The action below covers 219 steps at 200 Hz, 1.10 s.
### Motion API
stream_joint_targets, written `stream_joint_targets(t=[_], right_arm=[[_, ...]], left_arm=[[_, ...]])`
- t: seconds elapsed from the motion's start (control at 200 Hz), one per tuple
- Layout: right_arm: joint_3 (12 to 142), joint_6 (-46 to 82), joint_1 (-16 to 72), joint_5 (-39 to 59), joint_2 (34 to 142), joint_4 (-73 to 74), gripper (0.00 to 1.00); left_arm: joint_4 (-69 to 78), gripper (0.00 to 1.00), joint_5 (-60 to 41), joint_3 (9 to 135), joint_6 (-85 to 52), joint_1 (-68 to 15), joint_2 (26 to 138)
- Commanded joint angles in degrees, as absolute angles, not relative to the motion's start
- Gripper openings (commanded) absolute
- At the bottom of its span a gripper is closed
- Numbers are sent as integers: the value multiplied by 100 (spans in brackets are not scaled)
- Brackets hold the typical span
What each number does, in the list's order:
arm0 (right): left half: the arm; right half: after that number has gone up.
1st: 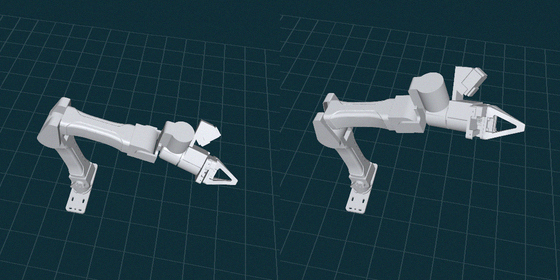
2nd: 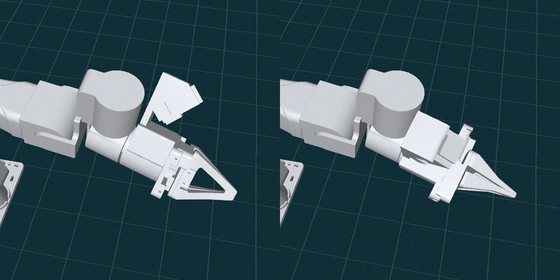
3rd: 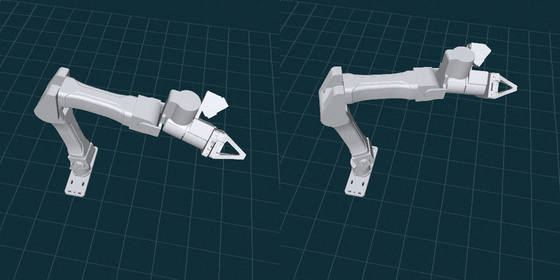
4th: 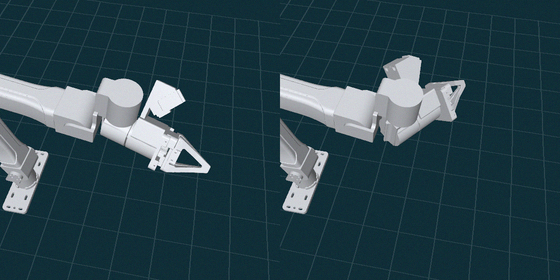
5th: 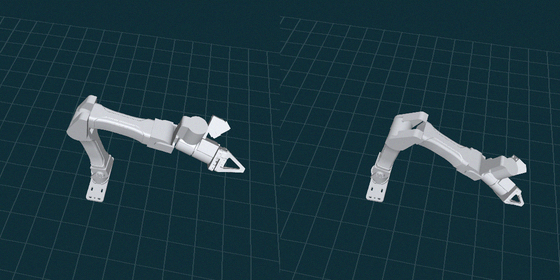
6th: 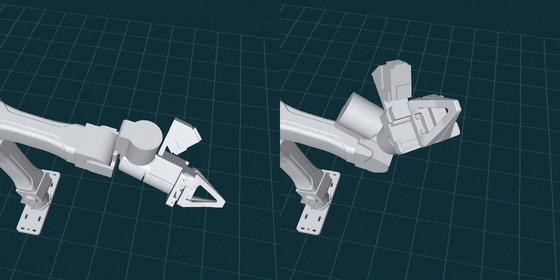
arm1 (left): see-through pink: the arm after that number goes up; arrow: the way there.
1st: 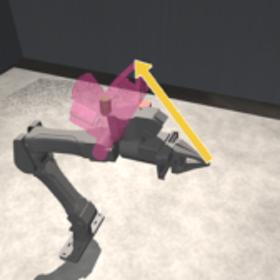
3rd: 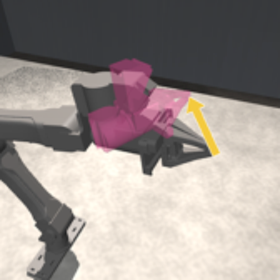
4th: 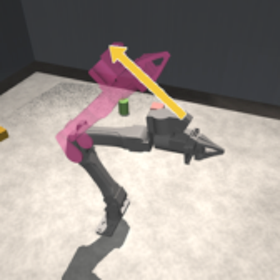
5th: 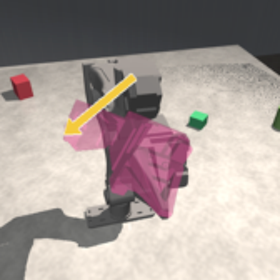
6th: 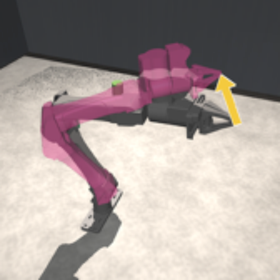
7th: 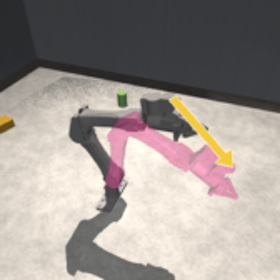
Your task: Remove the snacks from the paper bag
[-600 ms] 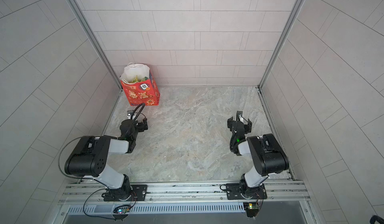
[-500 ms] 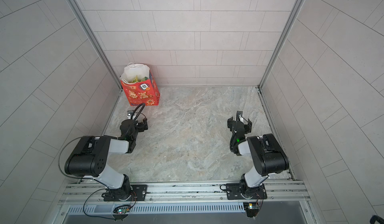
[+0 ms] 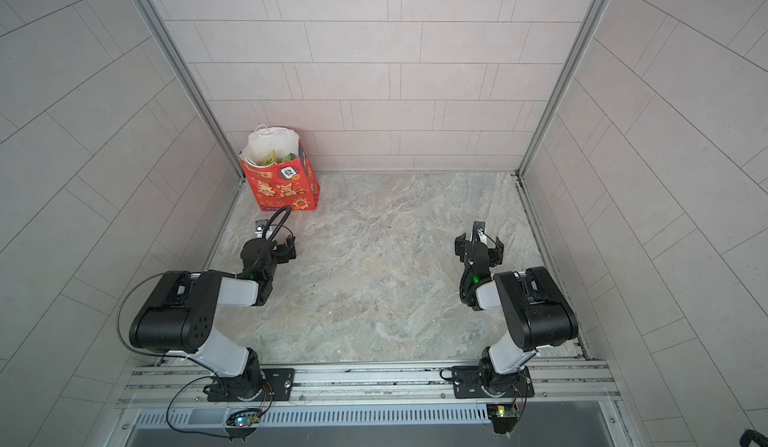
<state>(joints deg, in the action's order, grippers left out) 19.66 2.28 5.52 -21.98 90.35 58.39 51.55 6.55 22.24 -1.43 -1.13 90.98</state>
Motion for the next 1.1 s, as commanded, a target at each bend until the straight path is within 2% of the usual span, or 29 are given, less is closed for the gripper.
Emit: stream_joint_targets(t=[0.0, 0.295, 0.375, 0.44, 0.5, 0.57, 0.6, 0.635, 0.68, 0.705, 0.73, 0.765, 0.786, 0.816, 0.856, 0.931, 1.036, 1.091], right_arm=[[2000, 174, 571, -2215, 9092, 5808, 99], [1984, 158, 573, -2215, 9079, 5834, 99], [1912, 48, 740, -2643, 8952, 5935, 99], [1864, -155, 875, -2697, 8642, 5916, 99], [2267, -433, 1363, -3743, 7868, 4804, 99], [2881, -382, 1532, -3436, 7001, 3438, 99], [3132, 142, 1514, -3295, 6729, 2871, 99], [3336, 1497, 1503, -3471, 6488, 2149, 99], [3422, 3001, 1388, -3457, 6275, 1557, 100], [3348, 3333, 1222, -2805, 6220, 1662, 97], [3209, 3297, 1074, -1830, 6245, 2165, 86], [3024, 3005, 1034, -739, 6392, 2988, 63], [3004, 2994, 1052, -377, 6462, 3209, 55], [3077, 3063, 1112, -141, 6538, 3132, 49], [3276, 3102, 1189, -71, 6596, 2715, 46], [3693, 2765, 1294, 254, 6685, 2114, 41], [3839, 2289, 1423, 166, 6587, 1812, 39], [3766, 2260, 1424, 116, 6527, 1915, 38]], left_arm=[[5171, 99, 695, 2320, -70, -131, 9079], [5219, 96, 702, 2278, -62, -137, 9050], [5313, 95, 976, 2187, -40, -243, 8913], [4991, 94, 1473, 2127, 243, -564, 8305], [4236, 94, 2063, 2242, 528, -1076, 7405], [3782, 93, 1883, 2355, 113, -1249, 6555], [3694, 92, 1853, 2446, -146, -1252, 6333], [3587, 91, 1914, 2632, -352, -1240, 6186], [3246, 84, 1840, 2992, -479, -1160, 6109], [2911, 79, 1680, 3288, -580, -1045, 6120], [2499, 68, 1521, 3652, -791, -869, 6151], [2041, 51, 1209, 4092, -1194, -535, 6256], [1848, 46, 935, 4338, -1420, -302, 6340], [1650, 44, 533, 4659, -1702, 24, 6473], [1408, 39, 133, 5083, -1861, 365, 6682], [739, 21, 28, 5841, -1855, 718, 7023], [92, 17, -277, 6710, -1713, 1156, 7548], [-133, 11, -824, 7195, -1879, 1538, 8030]])
